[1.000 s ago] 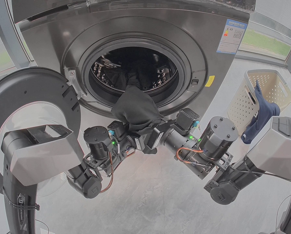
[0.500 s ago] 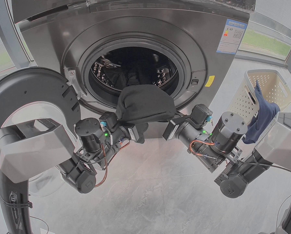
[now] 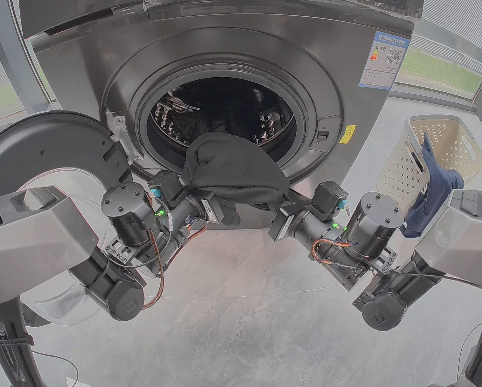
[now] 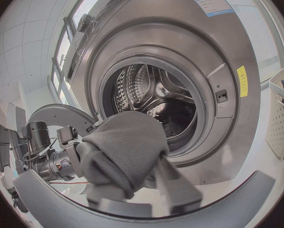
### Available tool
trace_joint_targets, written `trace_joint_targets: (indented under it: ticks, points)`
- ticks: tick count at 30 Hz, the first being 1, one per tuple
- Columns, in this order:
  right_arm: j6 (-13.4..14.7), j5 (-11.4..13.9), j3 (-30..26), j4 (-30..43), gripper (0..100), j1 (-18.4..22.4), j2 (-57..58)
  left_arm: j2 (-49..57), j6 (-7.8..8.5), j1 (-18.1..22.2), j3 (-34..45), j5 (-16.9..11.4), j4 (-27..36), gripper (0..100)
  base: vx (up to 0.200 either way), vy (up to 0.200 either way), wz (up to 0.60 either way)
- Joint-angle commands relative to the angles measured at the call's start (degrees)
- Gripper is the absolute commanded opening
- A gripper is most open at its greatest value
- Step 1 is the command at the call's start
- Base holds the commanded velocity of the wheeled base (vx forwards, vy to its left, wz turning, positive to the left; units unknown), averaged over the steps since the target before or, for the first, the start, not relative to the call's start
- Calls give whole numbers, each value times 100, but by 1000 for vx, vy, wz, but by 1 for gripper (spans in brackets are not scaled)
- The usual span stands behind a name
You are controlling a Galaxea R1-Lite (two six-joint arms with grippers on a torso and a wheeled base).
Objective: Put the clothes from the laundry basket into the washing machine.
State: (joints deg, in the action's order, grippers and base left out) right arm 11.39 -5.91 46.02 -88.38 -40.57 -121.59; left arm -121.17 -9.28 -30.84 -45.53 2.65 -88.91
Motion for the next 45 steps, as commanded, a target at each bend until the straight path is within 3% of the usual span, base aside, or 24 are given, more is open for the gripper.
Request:
trace_joint_targets:
  ticks: [1, 5, 7, 8, 12, 21, 25, 30, 45]
  points:
    - [4, 205, -410, 5, 100, -12, 320, 279, -4, 8, 123, 8, -4, 0, 0, 0, 0]
    - [13, 890, -1649, 5, 100, -109, 962, 876, 14, -1, 941, -45, 14, 0, 0, 0, 0]
    - [13, 1004, -1833, 5, 100, -118, 1067, 955, 14, -10, 1064, -54, 14, 0, 0, 0, 0]
    - [22, 1347, -2545, 5, 100, -118, 1375, 1210, 31, -62, 1635, -71, 5, 0, 0, 0, 0]
    - [22, 1593, -3222, 5, 100, -65, 1577, 1500, 49, -53, 2259, -221, -4, 0, 0, 0, 0]
    - [-66, 1505, -3468, 5, 100, -21, 1524, 1395, 93, -62, 2444, -317, -4, 0, 0, 0, 0]
    - [-233, 1189, -3117, 5, 100, 357, 1146, 1377, 84, -53, 2453, -326, -13, 0, 0, 0, 0]
    - [-216, 1022, -3002, 5, 100, 392, 1076, 1386, 93, -71, 2453, -326, -4, 0, 0, 0, 0]
    - [-198, 837, -2932, 5, 100, 366, 1076, 1342, 102, -62, 2488, -326, -13, 0, 200, 0, 0]
